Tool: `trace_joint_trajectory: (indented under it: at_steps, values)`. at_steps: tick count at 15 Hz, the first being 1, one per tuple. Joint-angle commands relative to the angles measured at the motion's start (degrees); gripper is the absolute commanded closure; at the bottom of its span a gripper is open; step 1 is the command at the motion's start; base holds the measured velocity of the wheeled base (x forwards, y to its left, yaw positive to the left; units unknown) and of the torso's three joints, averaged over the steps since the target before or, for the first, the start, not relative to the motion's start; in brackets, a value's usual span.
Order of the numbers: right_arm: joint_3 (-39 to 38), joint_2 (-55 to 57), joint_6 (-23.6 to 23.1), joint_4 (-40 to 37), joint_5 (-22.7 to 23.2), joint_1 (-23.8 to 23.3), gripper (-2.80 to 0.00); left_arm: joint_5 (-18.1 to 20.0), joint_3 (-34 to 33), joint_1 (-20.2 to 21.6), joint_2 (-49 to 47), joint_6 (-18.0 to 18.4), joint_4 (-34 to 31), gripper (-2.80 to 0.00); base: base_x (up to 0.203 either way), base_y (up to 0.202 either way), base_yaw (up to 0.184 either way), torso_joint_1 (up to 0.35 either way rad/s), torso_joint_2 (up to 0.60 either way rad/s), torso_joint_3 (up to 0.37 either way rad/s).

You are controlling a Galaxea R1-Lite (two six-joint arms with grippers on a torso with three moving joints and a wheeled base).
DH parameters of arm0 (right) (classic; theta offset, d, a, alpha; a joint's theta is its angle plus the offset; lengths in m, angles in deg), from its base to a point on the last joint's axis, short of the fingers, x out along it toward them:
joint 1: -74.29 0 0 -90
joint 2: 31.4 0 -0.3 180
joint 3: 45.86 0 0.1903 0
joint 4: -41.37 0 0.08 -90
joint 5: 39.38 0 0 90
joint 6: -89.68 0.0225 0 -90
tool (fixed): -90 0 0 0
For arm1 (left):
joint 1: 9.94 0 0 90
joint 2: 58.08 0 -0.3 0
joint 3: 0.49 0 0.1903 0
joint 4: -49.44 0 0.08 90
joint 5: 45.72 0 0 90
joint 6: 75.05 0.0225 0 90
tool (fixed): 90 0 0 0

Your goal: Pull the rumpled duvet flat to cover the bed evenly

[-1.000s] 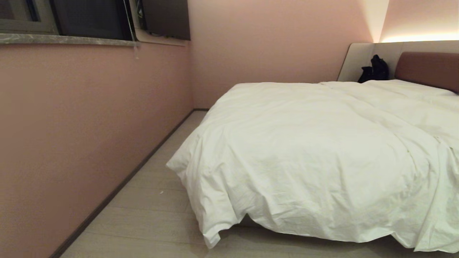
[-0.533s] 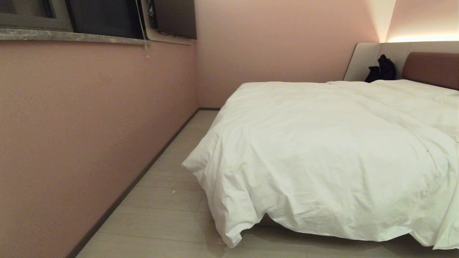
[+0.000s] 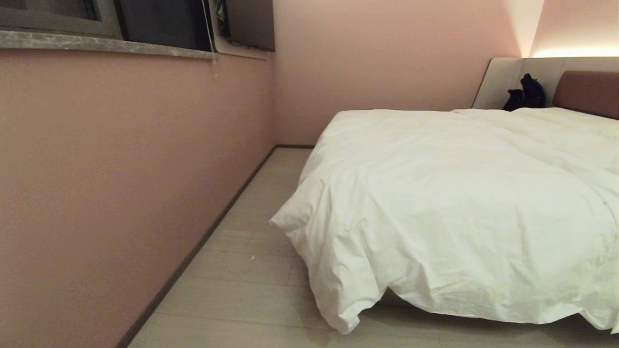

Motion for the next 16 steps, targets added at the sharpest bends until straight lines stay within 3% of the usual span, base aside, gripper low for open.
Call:
trace_joint_trajectory:
  at_steps: [1,12,16]
  values:
    - [0.0,0.0,0.0,0.0,0.0,0.0,0.00,-0.1,0.0,0.0,0.0,0.0,0.0,0.00,0.000,0.197,0.000,0.005,0.00,-0.002]
    - [0.0,0.0,0.0,0.0,0.0,0.0,0.00,-0.1,0.1,0.0,0.0,-0.1,0.0,0.00,0.000,0.194,0.000,0.001,0.00,0.002]
    - [0.0,0.0,0.0,0.0,0.0,0.0,0.00,-0.1,0.0,0.0,0.0,-0.1,0.1,0.00,0.000,0.049,0.001,0.002,0.00,0.001]
